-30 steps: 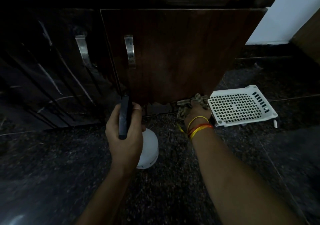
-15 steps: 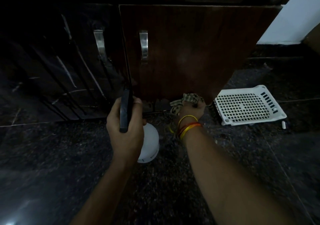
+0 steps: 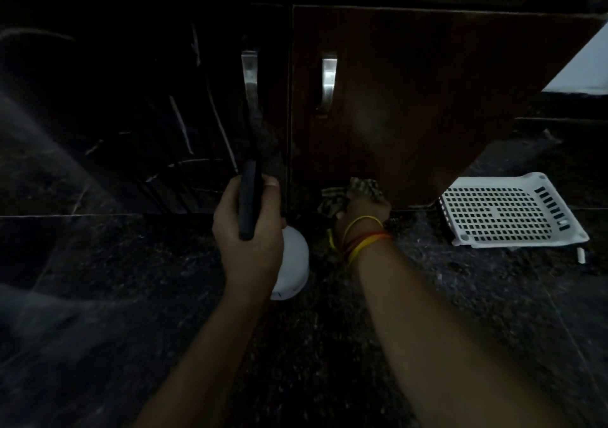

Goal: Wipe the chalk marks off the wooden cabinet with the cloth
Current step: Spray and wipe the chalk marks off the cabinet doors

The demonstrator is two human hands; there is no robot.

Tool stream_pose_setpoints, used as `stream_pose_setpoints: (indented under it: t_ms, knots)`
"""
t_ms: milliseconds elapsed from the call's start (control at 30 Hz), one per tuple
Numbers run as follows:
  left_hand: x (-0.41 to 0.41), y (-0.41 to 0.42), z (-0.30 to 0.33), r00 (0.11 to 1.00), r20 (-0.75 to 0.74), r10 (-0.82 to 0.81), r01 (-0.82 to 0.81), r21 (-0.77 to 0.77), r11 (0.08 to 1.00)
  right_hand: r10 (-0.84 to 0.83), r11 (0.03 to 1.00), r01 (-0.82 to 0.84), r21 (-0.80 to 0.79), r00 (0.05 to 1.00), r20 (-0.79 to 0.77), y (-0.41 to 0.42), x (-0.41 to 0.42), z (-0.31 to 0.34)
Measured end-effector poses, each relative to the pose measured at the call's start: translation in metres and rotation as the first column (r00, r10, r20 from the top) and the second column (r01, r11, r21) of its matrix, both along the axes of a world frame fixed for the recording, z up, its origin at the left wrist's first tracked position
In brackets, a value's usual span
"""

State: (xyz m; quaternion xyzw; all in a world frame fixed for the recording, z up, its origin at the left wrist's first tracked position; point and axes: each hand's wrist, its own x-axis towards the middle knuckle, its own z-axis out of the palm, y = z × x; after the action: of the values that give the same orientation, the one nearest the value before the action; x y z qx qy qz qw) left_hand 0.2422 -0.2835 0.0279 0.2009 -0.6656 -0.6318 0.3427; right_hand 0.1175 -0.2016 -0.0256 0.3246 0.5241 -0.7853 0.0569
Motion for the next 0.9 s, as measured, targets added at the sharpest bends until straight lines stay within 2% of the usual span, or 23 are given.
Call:
stream_pose_setpoints:
  t_ms: [33,67,167,200,267,300,400,500,533,600,633,700,800,900]
  knots:
    - [0.001,0.0,0.0,1.0,0.002,-0.004,0.004,0.001,1.0,-0.076,0.996,0.073,-0.049,0.995,-0.06,-0.004,0.001,-0.002]
    - [0.002,-0.001,0.0,1.0,0.005,-0.009,0.009,0.001,1.0,-0.089,0.996,0.087,-0.031,0.994,-0.069,-0.013,-0.001,-0.011]
    - [0.005,-0.003,-0.004,1.0,0.013,-0.014,0.014,-0.013,1.0,0.078,0.996,-0.078,-0.043,0.997,0.004,-0.031,0.009,-0.01]
    - [0.006,-0.003,-0.005,1.0,0.011,-0.015,0.015,-0.02,1.0,0.086,0.996,-0.085,-0.024,0.996,0.026,-0.037,0.008,-0.012]
    - [0.008,-0.003,-0.006,1.0,0.006,-0.013,0.013,-0.031,0.999,0.106,0.992,-0.105,0.077,0.994,-0.011,-0.042,0.01,-0.005]
    - [0.008,-0.003,-0.006,1.0,0.006,-0.012,0.012,-0.033,0.999,0.128,0.977,-0.116,0.18,0.99,-0.054,-0.043,0.011,0.0]
    - [0.007,-0.003,-0.005,1.0,0.008,0.002,-0.001,-0.02,1.0,0.201,0.844,-0.047,0.534,0.951,-0.235,-0.038,0.015,0.007]
    - [0.008,-0.004,-0.005,1.0,0.009,0.015,-0.015,-0.005,1.0,0.33,0.703,0.056,0.709,0.857,-0.395,-0.037,0.024,0.005]
    - [0.01,-0.005,-0.006,1.0,0.008,0.013,-0.012,-0.003,1.0,0.384,0.665,0.046,0.746,0.835,-0.394,-0.037,0.026,0.0]
    - [0.013,-0.006,-0.007,1.0,0.002,0.004,-0.004,0.006,1.0,0.502,0.563,-0.05,0.825,0.814,-0.293,-0.036,0.03,-0.006]
    - [0.015,-0.007,-0.007,1.0,0.0,0.005,-0.005,0.009,1.0,0.535,0.523,-0.096,0.847,0.81,-0.239,-0.035,0.031,-0.009]
    - [0.019,-0.01,-0.008,1.0,0.002,0.017,-0.017,0.015,1.0,0.546,0.509,-0.108,0.854,0.808,-0.223,-0.035,0.033,-0.006]
    - [0.019,-0.015,-0.008,0.999,0.011,0.049,-0.049,0.016,0.999,0.528,0.524,-0.001,0.852,0.786,-0.323,-0.04,0.035,0.008]
    - [0.018,-0.017,-0.009,0.997,0.013,0.075,-0.075,0.0,0.997,0.559,0.514,0.138,0.847,0.694,-0.453,-0.046,0.035,0.023]
